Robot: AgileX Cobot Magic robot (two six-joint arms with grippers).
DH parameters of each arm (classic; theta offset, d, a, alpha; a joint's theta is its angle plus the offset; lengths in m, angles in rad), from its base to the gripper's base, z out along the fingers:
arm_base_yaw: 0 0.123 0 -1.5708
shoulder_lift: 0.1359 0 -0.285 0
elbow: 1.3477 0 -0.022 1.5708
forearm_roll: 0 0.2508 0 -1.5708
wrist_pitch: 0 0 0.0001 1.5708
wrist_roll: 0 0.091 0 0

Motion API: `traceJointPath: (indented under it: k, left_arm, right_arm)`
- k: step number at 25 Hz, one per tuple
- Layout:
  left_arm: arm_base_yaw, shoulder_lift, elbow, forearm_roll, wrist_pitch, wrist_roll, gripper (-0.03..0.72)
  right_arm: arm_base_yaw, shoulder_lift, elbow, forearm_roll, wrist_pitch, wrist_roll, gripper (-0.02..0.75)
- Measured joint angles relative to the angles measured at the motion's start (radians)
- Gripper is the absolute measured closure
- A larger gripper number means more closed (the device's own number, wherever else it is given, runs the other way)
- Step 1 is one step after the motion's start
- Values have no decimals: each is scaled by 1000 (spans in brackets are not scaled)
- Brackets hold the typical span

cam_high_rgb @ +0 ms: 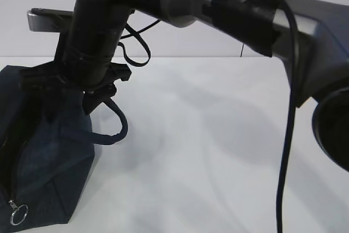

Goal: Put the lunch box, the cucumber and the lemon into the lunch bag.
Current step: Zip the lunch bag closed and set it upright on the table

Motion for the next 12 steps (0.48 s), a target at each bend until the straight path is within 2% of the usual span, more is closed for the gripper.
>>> traceJointPath:
  k: [12]
  left_arm:
    - [0,0,0,-9,2,-2,681]
  right_arm:
    - [0,45,2,13,-2,0,278]
